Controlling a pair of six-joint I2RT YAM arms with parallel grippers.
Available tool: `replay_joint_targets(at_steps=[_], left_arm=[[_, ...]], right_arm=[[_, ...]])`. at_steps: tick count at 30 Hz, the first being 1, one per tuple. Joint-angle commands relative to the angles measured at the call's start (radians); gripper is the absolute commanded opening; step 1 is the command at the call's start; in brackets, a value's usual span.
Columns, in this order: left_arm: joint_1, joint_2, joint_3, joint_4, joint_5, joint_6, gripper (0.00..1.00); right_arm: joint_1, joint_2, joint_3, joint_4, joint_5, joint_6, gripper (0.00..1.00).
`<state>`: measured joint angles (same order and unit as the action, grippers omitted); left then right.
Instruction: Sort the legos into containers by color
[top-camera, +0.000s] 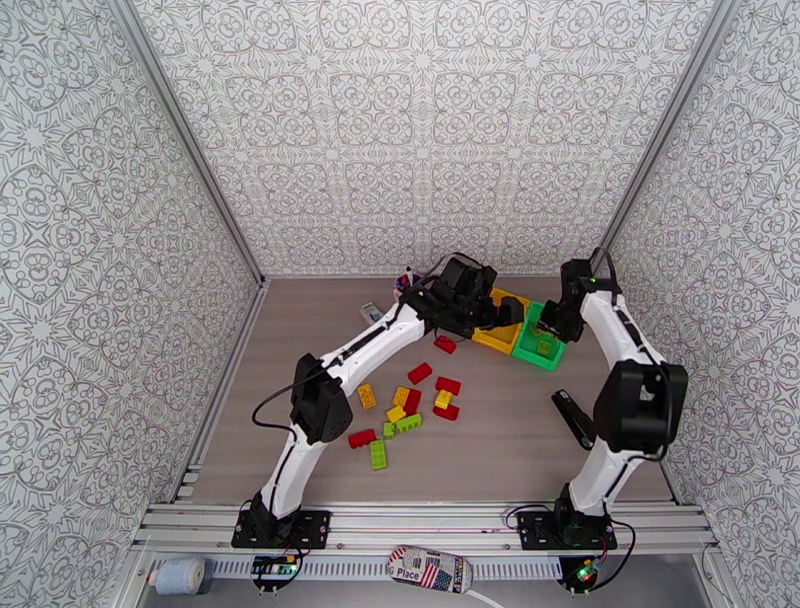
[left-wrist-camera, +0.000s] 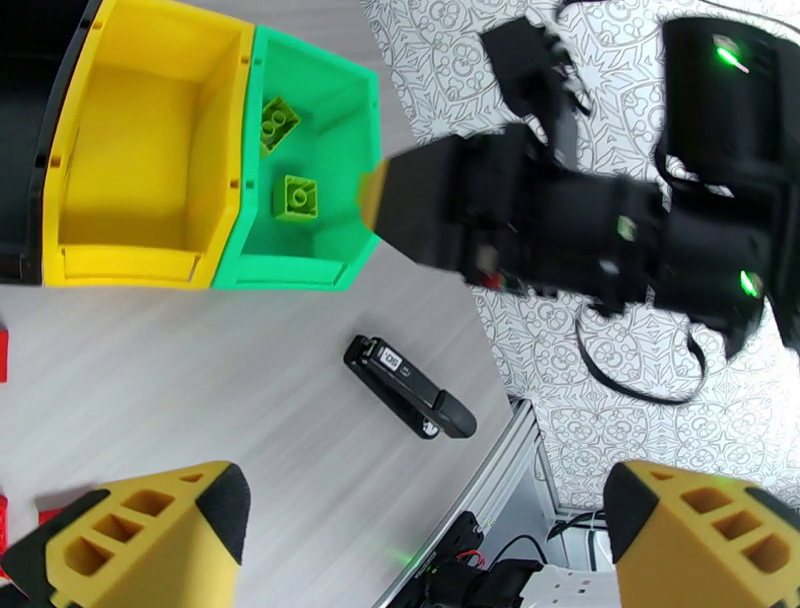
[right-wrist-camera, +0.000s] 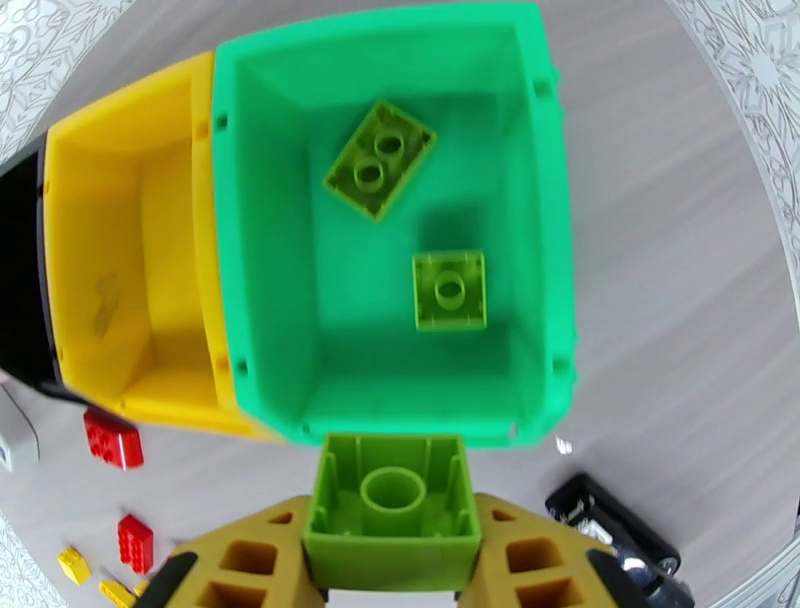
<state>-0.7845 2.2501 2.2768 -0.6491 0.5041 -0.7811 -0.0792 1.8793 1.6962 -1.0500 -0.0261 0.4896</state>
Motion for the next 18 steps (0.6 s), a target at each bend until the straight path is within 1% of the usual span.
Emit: replay_joint_targets(at_steps=[1,3,5,9,14,16,18], left_arm=[[0.017,0.009,0.015,-0.064,0.017,0.027,0.99],[0.026,-0.013,-0.014,-0.066,0.004,0.037,0.99],[0.033,-0.050,-0.057,-0.059,-0.016,0.039,0.99],[0.045,-0.124,-0.156,-0.036,-0.068,0.040,0.99],[0.051,-0.227,-0.294,-0.069,-0.204,0.054,0.99],[0.054,-0.277,-0.358,-0.081,-0.249,0.055,0.99],[0.059,-0.336,-0.436,-0.089,-0.333,0.051,0.99]], right_arm=[[-0.006,0.028,0.086,-0.063,0.008,-0.022,0.49],[-0.006,0.026,0.091,-0.063,0.002,-0.025,0.55],[-0.007,0.014,0.082,-0.055,-0.006,-0.029,0.58],[-0.005,-0.016,0.054,-0.045,-0.025,-0.040,0.60],[0.022,-0.085,-0.014,-0.023,-0.070,-0.060,0.60],[0.053,-0.127,-0.053,-0.004,-0.080,-0.062,0.61],[0.097,-0.167,-0.099,0.012,-0.087,-0.060,0.62]])
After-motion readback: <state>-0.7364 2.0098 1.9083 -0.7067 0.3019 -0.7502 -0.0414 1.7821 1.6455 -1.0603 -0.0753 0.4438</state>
